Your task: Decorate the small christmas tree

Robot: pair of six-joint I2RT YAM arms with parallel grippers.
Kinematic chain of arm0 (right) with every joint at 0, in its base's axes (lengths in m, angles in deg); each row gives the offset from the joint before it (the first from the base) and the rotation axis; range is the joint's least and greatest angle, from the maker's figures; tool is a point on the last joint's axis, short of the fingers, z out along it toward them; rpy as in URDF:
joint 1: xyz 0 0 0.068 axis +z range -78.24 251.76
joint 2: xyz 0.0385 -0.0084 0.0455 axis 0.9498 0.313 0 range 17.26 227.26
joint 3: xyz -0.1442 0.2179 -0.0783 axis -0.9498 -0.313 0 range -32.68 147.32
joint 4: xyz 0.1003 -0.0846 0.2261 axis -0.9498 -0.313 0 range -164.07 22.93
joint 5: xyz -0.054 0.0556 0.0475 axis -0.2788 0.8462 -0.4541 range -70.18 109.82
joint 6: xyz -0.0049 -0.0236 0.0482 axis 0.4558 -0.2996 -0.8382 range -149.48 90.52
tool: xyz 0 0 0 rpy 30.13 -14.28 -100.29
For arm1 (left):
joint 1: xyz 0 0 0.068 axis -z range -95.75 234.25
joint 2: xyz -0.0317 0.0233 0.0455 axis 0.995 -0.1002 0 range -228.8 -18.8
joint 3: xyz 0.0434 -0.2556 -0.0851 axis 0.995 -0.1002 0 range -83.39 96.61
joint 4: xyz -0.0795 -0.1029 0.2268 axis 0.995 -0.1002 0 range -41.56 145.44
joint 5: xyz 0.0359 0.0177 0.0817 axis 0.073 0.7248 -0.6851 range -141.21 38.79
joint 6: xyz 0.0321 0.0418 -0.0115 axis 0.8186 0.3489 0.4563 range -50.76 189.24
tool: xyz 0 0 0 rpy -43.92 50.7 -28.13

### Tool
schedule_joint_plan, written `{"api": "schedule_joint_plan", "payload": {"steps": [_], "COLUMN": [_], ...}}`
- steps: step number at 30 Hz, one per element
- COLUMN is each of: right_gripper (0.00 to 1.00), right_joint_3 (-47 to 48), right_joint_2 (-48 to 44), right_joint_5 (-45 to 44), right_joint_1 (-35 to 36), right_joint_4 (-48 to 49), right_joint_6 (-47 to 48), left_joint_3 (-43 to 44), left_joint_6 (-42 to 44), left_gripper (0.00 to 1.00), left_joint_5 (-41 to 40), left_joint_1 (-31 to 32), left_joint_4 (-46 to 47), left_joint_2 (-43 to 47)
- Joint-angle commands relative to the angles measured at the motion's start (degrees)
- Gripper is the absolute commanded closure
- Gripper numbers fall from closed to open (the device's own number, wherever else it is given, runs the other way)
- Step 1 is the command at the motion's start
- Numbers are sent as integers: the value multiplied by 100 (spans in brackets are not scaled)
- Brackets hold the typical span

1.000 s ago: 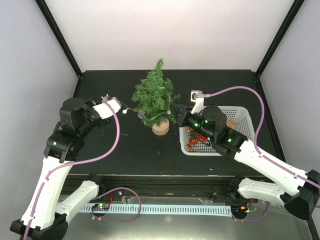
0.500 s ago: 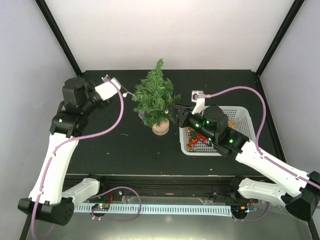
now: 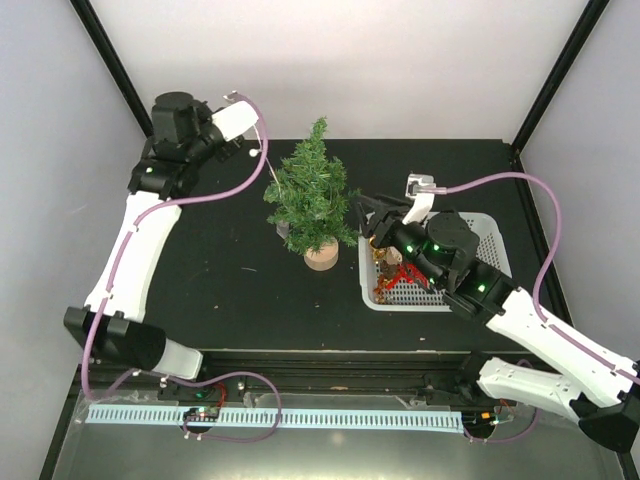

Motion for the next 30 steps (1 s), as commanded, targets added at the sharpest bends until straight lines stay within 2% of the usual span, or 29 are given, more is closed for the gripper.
{"api": "schedule_joint_plan", "payload": {"steps": [1, 10, 16, 20, 24, 30], "right_gripper": [42, 42, 41, 42, 44, 45], "right_joint_3": [309, 401, 421, 393, 452, 1153], "right_joint_2": [116, 324, 580, 898, 1299, 2173], "right_joint_5": [-583, -351, 6, 849, 1850, 2991], "right_joint_1": [-74, -545, -1020, -1664, -2269, -2783], "right_joint_4": [-59, 218, 463, 945, 1579, 1809], "right_joint_6": [254, 84, 20, -131, -242, 81], "left_joint_3": [492, 1166, 1168, 1163, 1110, 897], "left_joint_6": [-142, -622, -1010, -1443, -2010, -2963], "left_gripper": [95, 92, 90, 92, 91, 87], "left_joint_5": [-28, -65, 558, 1005, 1745, 2852], "left_joint_1": [254, 652, 760, 737, 651, 465], "left_joint_4": [276, 792, 1367, 1639, 1911, 2571], "left_joint_2": [-447, -1187, -1378, -1565, -1702, -1864]}}
